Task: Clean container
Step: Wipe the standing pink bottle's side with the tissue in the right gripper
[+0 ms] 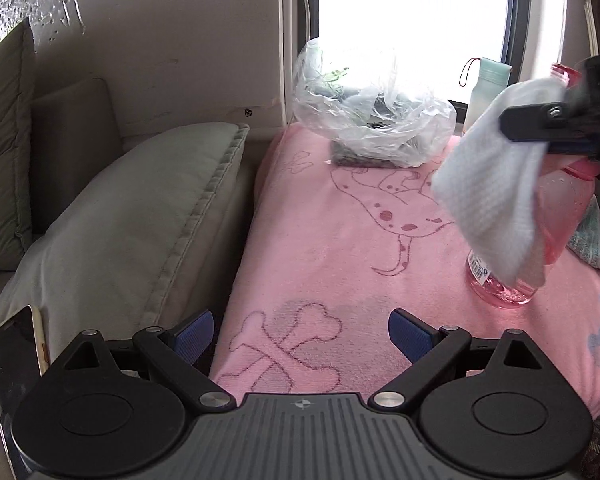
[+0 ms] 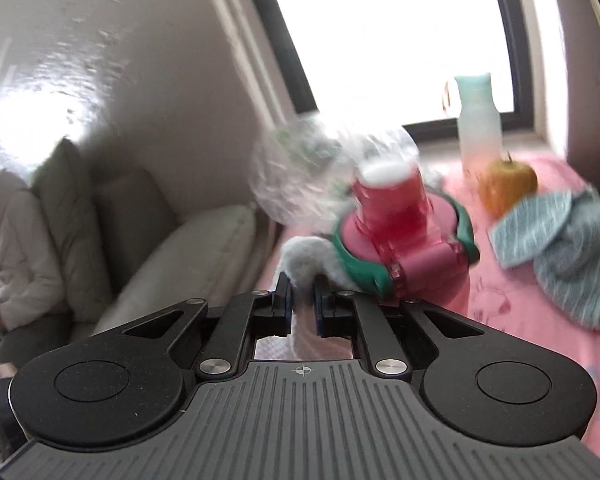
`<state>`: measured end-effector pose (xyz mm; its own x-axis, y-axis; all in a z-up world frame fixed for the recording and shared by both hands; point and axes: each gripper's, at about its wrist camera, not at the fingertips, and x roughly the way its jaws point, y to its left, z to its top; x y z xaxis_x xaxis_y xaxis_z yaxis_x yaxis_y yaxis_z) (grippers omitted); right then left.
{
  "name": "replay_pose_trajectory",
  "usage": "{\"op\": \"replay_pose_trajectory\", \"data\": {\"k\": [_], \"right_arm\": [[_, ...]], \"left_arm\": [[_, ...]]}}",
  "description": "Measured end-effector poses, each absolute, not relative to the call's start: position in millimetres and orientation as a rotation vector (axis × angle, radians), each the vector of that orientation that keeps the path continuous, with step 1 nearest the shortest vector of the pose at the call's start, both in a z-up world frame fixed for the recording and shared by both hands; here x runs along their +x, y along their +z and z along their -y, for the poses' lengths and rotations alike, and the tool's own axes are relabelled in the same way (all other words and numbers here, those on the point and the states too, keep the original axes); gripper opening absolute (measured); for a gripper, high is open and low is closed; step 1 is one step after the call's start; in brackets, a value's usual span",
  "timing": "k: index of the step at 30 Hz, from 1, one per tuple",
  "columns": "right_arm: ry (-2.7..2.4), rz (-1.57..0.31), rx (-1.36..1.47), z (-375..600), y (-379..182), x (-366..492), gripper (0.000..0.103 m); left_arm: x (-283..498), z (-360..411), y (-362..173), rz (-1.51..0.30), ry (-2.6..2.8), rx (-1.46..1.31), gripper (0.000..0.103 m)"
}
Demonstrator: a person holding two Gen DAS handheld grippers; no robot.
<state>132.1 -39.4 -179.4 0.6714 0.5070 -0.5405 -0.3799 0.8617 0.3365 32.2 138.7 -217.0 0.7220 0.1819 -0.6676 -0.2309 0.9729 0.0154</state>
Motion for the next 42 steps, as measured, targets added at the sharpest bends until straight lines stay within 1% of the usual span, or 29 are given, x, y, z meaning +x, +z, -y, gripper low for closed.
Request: {"op": "replay_pose_trajectory", "data": {"k": [2, 7, 10, 16, 18, 20, 25, 28, 32, 35, 38, 41, 42], "right_arm": [[0.48, -0.748, 0.228, 38.7, -197.8, 140.0, 0.008], [0.446, -0.899, 0.246, 45.8, -239.7, 148.2, 0.011], [0.462, -0.883, 0.254, 56.7, -229.2, 142.5, 0.011], [0.51, -0.75, 0.216, 91.8, -183.2, 112.9, 0.011], [0.499, -0.73, 0.194, 96.6, -177.2, 105.4, 0.011], [0.478, -0.736, 0.179, 101.7, -178.8, 99.2, 0.012], [0.381, -0.869, 0.202, 106.3, -214.2, 119.8, 0.012], [0.39, -0.866, 0.297, 118.1, -216.0, 121.1, 0.012], [0.406, -0.732, 0.442, 141.2, -185.4, 121.1, 0.012], [0.463, -0.684, 0.701, 167.9, -177.5, 132.1, 0.012], [0.464, -0.722, 0.89, 181.4, -195.6, 145.6, 0.012], [0.432, -0.811, 0.953, 174.2, -234.3, 161.6, 0.013], [0.416, -0.846, 0.954, 169.7, -248.7, 167.1, 0.015]], "left_arm": [[30.1, -138.0, -217.5, -0.734, 0.228, -0.067, 0.095], [28.7, -138.9, -218.3, -0.743, 0.239, -0.053, 0.095], [28.4, -140.2, -217.9, -0.744, 0.242, -0.059, 0.095], [28.6, -126.5, -212.5, -0.74, 0.158, -0.062, 0.095], [29.9, -116.7, -210.6, -0.74, 0.127, -0.055, 0.095], [30.7, -107.7, -209.0, -0.742, 0.096, -0.052, 0.095], [27.8, -87.6, -205.9, -0.756, 0.033, -0.021, 0.095], [24.9, -81.0, -204.9, -0.76, 0.015, 0.003, 0.096], [25.7, -79.1, -204.7, -0.763, 0.011, 0.009, 0.096], [29.1, -77.9, -207.0, -0.773, 0.012, 0.002, 0.096], [30.8, -75.5, -210.1, -0.785, 0.005, 0.008, 0.096], [32.7, -74.4, -212.8, -0.796, 0.002, 0.023, 0.096], [33.0, -74.8, -213.3, -0.798, 0.004, 0.027, 0.096]]}}
